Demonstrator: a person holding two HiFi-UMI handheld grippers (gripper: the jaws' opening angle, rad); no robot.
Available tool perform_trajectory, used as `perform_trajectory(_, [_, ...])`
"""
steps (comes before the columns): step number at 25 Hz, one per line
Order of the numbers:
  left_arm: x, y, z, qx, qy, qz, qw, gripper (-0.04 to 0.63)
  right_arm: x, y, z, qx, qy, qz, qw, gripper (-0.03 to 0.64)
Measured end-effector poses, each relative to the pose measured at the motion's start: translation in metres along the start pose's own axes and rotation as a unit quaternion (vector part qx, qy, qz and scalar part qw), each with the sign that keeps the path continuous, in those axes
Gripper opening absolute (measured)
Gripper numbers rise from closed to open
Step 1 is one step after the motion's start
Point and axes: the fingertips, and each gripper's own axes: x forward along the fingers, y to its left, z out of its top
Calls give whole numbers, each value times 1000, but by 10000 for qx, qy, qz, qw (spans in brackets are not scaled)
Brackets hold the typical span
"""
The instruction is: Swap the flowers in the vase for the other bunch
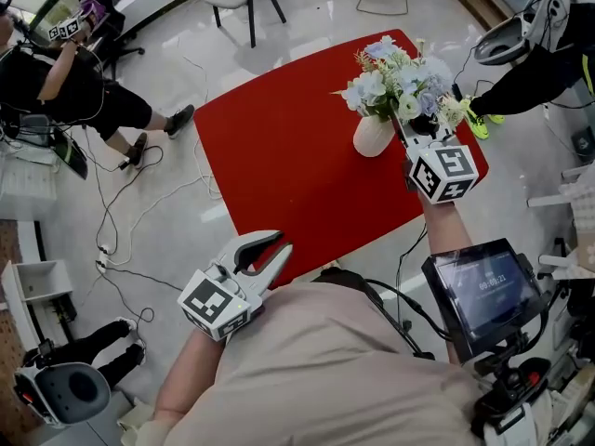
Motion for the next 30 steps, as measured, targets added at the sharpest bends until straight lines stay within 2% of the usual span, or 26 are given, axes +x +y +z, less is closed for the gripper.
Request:
perform_trajectory(11, [-5, 2, -4, 1, 33, -89, 10000, 61, 2, 10, -13, 119, 239, 79, 9996, 277])
perform_trajectory(15, [-11, 4, -7, -36, 44, -103, 9999, 61, 4, 16, -18, 47, 358, 104, 9993, 308])
perform_trajectory(24, [-18, 1, -7, 8, 48, -211, 9998, 60, 1, 21, -30, -124, 618, -72, 9980, 339])
perform_trajectory(30, [-7, -1, -7, -25, 66, -203, 9998, 61, -2, 6, -40, -180, 766, -139, 9968, 341])
